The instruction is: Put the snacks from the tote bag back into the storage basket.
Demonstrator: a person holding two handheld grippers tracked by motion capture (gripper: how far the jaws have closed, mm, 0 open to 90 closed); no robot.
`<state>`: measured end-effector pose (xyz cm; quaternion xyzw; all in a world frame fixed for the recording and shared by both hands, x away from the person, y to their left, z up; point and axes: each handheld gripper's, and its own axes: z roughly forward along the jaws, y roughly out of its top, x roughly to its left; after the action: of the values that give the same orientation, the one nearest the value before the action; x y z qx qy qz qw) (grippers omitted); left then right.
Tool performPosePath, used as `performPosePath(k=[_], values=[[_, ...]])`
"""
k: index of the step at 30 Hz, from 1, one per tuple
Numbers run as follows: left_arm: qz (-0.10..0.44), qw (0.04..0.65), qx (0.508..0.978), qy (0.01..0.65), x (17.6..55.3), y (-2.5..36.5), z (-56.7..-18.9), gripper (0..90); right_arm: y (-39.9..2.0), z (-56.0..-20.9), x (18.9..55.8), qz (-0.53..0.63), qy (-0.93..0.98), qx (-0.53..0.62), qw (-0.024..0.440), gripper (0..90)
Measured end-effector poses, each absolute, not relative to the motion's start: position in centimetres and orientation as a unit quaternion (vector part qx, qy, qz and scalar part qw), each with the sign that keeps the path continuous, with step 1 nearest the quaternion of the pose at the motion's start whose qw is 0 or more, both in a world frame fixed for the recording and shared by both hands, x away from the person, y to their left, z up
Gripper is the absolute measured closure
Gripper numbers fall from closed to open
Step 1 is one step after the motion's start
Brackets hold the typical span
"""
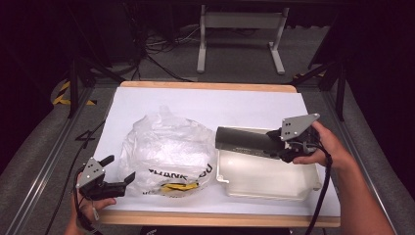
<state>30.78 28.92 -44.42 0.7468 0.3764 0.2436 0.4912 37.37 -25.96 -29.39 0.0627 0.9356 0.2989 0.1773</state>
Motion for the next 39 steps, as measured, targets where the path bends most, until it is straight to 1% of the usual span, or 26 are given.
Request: performPosePath(k=[10, 17, 39], values=[[0.245, 0.491, 0.746, 0.377, 30.7, 28.9, -44.4, 5.4, -27.4, -29.9, 37.0, 0.291, 0.938, 0.072, 0.176, 43.4], [0.246, 0.489, 0.748, 0.376, 30.8, 28.9, -44.4, 5.4, -28.0, -30.8, 37.1, 0.282, 0.942, 0.076, 0.164, 43.4], [0.244, 0.490, 0.747, 0.376, 30.8, 29.0, -44.4, 5.4, -27.1, -33.6, 38.2, 0.238, 0.961, 0.065, 0.123, 43.3]])
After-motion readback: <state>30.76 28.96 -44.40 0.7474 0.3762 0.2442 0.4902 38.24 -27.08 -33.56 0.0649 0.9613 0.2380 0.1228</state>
